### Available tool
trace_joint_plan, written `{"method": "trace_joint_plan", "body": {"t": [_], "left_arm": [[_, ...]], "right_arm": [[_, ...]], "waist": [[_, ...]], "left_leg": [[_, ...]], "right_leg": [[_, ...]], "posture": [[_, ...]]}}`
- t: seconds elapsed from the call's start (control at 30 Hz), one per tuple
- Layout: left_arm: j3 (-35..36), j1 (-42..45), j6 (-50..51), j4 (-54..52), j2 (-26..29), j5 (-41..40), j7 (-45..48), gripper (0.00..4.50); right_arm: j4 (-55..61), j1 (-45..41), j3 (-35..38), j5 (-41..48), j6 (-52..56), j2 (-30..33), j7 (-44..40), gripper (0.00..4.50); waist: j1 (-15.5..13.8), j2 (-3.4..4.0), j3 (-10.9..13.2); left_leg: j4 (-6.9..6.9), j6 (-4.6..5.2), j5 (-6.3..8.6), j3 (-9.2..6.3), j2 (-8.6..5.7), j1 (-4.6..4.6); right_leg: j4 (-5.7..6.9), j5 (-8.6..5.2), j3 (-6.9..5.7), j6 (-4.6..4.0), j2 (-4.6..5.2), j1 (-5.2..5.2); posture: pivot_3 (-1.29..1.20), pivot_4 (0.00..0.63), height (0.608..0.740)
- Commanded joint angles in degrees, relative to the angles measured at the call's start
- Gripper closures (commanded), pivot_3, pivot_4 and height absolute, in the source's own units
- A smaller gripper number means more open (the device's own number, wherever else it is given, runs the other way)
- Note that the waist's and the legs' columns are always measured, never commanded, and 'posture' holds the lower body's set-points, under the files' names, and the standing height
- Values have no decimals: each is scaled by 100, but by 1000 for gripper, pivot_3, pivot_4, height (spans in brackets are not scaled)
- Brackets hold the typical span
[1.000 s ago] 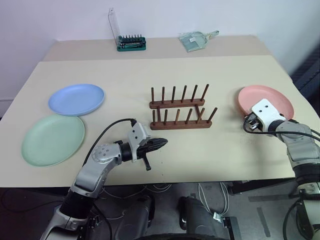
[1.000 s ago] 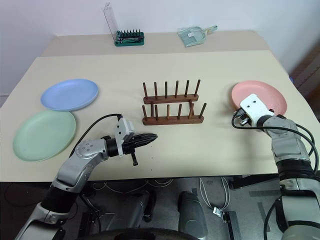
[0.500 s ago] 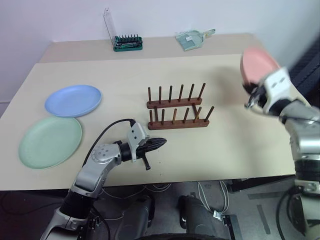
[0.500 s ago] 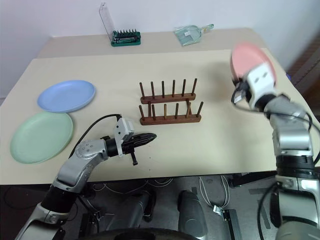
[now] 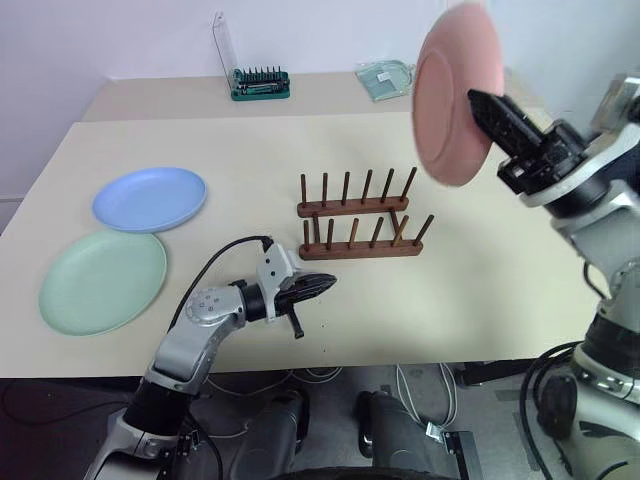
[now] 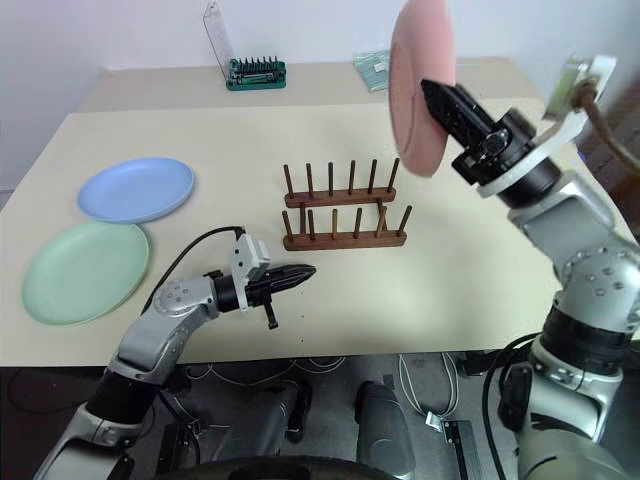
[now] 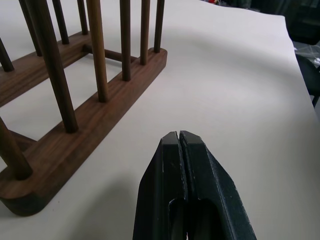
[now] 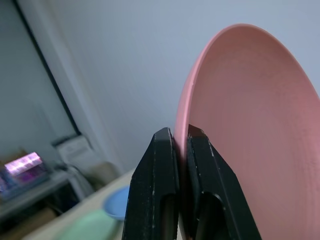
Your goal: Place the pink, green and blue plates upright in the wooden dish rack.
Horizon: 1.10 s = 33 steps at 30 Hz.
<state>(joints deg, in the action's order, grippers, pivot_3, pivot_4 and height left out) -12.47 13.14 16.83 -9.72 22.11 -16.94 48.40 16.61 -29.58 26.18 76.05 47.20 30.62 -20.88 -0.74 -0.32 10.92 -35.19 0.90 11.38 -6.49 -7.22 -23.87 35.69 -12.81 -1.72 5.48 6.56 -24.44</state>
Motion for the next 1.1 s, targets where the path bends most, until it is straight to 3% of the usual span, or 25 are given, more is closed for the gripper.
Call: {"method": "trace_joint_plan", "body": {"t": [0.03,0.63,0.73,0.93,1.1], "left_arm": [[99,4,-18,-204,-11,-123,6,4490],[187,-105,41,-355,39,-130,-35,4490],[190,-83,-35,-226,21,-106,-11,4490],[181,-61,-41,-197,-5,-91,-18,4490],[203,-67,-47,-217,4,-83,-39,4490]], "right_arm": [[255,113,63,390,-45,-54,221,4440],[-161,531,-183,523,-139,-416,705,4440],[-249,500,-182,505,-152,-441,755,3456],[-299,414,-198,177,-328,-393,851,418],[-579,71,-63,-607,-751,-35,767,418]], "waist": [[0,1,1],[5,2,1],[6,2,0],[2,2,0],[1,2,0]], "left_leg": [[-2,0,0,1,-1,-3],[-3,1,0,2,0,-5],[-3,1,0,2,0,-5],[-4,1,0,3,0,-5],[-5,1,0,4,0,-5]], "right_leg": [[0,0,0,0,0,-1],[-1,0,-1,-2,-2,-3],[-1,1,-1,0,-3,-4],[-1,2,-1,1,-3,-4],[0,2,-1,1,-3,-4]], "posture": [[0,150,740],[0,150,740],[0,150,740],[0,150,740],[0,150,740]]}}
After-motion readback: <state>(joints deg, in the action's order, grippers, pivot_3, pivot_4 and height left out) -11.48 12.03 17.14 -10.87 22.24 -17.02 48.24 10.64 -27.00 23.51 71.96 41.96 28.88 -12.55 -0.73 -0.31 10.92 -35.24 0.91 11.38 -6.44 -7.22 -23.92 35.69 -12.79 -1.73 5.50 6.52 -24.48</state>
